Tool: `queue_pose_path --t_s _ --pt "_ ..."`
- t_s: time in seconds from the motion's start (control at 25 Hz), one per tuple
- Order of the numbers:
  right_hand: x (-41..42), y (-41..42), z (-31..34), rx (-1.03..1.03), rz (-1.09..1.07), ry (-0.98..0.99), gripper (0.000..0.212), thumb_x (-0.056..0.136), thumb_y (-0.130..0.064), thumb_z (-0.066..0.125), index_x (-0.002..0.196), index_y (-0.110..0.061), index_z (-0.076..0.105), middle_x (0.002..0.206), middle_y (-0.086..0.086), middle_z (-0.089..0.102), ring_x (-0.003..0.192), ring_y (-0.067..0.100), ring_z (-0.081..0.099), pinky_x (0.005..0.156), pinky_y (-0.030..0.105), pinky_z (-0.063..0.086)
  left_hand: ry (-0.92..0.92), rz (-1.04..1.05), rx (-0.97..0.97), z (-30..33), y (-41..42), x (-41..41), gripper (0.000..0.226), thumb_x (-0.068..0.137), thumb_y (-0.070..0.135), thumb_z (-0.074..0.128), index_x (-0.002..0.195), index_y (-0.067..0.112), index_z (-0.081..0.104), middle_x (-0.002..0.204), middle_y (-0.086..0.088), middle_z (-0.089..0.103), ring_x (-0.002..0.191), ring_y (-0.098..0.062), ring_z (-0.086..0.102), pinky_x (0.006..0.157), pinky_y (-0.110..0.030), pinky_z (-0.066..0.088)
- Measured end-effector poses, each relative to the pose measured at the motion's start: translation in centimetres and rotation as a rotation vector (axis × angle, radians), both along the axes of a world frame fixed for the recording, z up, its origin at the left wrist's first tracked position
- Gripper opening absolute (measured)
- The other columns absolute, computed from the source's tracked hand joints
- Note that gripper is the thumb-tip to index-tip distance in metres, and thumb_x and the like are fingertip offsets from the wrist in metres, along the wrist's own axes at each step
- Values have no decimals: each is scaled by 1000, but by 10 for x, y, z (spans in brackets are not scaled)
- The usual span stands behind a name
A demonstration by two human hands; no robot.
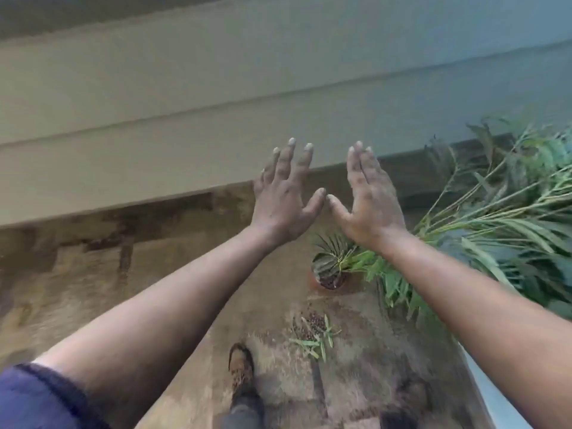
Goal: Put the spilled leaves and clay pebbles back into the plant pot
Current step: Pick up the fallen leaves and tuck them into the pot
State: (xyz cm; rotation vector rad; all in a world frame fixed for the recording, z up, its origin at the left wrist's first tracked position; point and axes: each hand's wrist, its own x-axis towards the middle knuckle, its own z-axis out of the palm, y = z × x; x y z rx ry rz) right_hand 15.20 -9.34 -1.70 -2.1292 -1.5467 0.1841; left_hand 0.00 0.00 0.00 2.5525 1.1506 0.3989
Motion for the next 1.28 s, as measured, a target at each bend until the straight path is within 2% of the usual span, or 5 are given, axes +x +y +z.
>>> queue_pose_path --t_s 0.36,0.56,0.72,1.04,1.28 --pt "-60 -13 -196 15 292 85 29 94 -23 61 117 -9 73 116 7 74 106 26 68 89 39 58 181 95 -387 -234 -10 -62 70 100 51 51 160 33 20 170 2 8 157 -22 5 123 -50 16" --pt "-66 -48 -286 -290 507 72 39 103 -40 42 96 -17 73 94 -1 73 87 25 70 68 41 56 256 139 -539 -334 -28 -90 67 100 47 52 159 30 26 170 0 12 157 -24 9 125 -50 19" --pt "-68 -59 -309 -3 383 90 47 105 -40 40 100 -11 78 104 3 76 97 24 72 78 43 50 277 176 -638 -377 -33 -109 65 100 46 52 158 28 30 169 -2 17 156 -24 13 123 -53 22" --pt "-68 -41 -317 228 -22 112 79 107 -54 11 142 5 50 154 26 42 151 30 31 108 64 23 206 209 -693 -381 -27 -120 60 104 47 46 159 28 30 169 2 16 156 -20 11 126 -50 16" --pt "-52 -1 -317 262 -102 94 76 107 -53 11 154 6 22 168 -6 11 157 6 2 123 44 3 173 203 -702 -375 -24 -110 60 103 43 50 158 28 31 169 3 17 156 -20 13 126 -51 15"
